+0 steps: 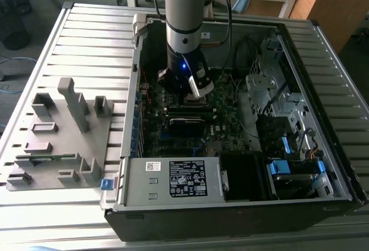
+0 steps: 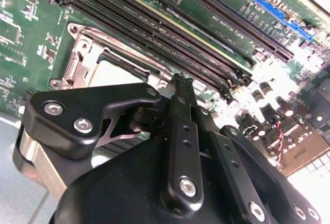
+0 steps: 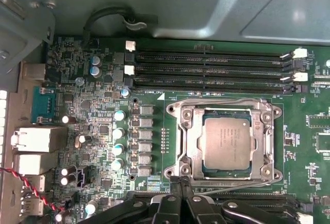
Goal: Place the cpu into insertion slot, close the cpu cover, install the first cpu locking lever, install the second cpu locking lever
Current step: 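Install the second cpu locking lever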
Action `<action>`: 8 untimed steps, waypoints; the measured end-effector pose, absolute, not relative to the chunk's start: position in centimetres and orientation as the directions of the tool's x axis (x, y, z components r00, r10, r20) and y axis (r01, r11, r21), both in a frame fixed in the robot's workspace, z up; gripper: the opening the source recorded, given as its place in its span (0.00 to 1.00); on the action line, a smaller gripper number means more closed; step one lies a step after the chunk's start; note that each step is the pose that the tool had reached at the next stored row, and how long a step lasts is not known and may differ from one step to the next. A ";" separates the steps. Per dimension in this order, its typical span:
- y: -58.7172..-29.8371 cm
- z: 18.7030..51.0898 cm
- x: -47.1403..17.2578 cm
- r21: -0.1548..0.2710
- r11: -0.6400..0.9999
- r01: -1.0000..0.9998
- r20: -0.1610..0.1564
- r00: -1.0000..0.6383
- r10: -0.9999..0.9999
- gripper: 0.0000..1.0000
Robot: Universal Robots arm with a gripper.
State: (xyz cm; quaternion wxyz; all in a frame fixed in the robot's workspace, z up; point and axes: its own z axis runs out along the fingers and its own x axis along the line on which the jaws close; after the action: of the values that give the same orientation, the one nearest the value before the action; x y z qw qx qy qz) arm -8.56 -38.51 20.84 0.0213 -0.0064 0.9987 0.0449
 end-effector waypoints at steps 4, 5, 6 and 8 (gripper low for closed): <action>-38.7 20.9 -8.6 0.089 0.996 -0.015 -0.043 -0.999 -0.011 0.11; -38.8 20.9 -8.6 0.089 0.996 -0.015 -0.043 -0.999 -0.011 0.11; -38.8 20.9 -8.6 0.089 0.996 -0.015 -0.043 -0.999 -0.011 0.11; -38.9 20.9 -8.6 0.089 0.996 -0.015 -0.043 -0.999 -0.011 0.11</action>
State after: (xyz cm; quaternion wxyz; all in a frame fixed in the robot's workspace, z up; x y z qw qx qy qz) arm -8.56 -38.92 20.88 0.0213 -0.0064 0.9987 0.0448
